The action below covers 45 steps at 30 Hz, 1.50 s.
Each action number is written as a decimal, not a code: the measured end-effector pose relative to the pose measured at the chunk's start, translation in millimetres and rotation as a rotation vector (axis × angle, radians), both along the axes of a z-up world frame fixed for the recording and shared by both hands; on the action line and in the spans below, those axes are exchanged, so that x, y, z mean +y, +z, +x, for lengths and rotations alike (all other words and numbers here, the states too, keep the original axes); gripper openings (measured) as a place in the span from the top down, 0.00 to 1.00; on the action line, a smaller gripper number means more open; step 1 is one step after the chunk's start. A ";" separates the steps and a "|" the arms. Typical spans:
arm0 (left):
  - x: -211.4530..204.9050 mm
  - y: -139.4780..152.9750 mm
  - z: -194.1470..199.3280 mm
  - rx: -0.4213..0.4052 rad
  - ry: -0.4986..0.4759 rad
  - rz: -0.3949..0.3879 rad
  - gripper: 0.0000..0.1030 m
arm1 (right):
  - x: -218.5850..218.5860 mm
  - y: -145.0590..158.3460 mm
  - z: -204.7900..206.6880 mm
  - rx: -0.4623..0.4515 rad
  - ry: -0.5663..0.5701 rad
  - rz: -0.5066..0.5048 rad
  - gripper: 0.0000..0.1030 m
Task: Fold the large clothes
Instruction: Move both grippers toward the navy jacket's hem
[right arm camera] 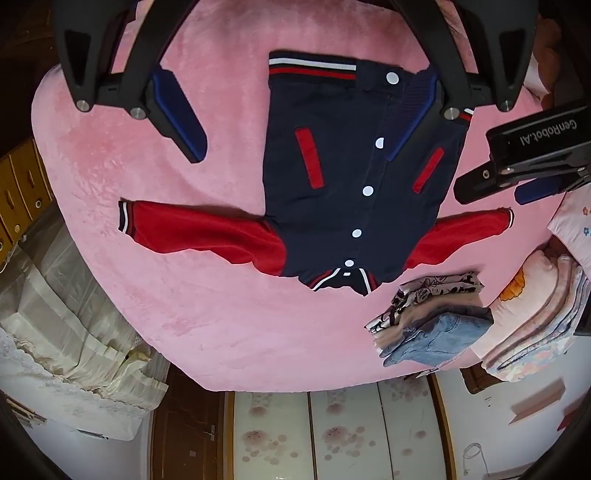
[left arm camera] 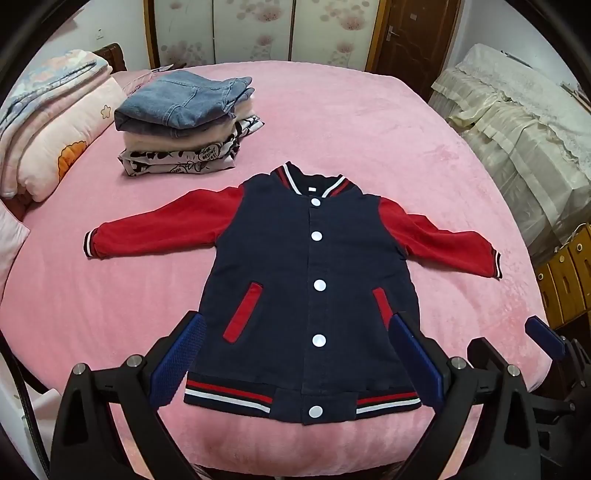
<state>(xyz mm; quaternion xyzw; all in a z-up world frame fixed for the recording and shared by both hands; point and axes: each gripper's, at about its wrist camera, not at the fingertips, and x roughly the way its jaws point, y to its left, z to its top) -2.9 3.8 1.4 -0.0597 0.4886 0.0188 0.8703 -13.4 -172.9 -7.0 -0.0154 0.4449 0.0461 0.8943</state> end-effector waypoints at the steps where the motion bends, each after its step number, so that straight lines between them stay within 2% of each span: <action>1: -1.6 0.7 -2.2 -0.010 -0.006 0.010 0.04 | 0.7 -0.5 0.2 0.015 0.006 -0.016 0.06; 5: -6.7 7.5 -2.9 -0.009 -0.043 0.046 0.04 | 1.6 2.5 -1.1 0.012 0.002 0.002 0.06; 10: -5.8 15.5 -1.5 -0.006 -0.073 0.024 0.04 | 0.1 12.0 -7.4 -0.015 -0.027 0.016 0.06; 14: -1.2 22.2 0.1 -0.006 -0.081 -0.002 0.04 | 6.4 21.1 -4.7 -0.034 -0.053 -0.014 0.06; 20: -2.3 36.3 -2.3 -0.046 -0.088 0.038 0.04 | 0.8 33.2 -14.7 -0.063 -0.053 -0.017 0.06; 32: -0.2 63.6 -11.4 -0.102 -0.107 0.041 0.04 | -6.8 75.4 -20.3 -0.149 -0.095 0.004 0.06; 39: 4.0 78.8 -16.0 -0.144 -0.095 -0.005 0.04 | -6.4 93.7 -17.3 -0.126 -0.043 0.002 0.06; 45: 5.0 85.2 -16.0 -0.151 -0.093 0.005 0.04 | -3.1 106.0 -19.8 -0.168 -0.039 -0.042 0.06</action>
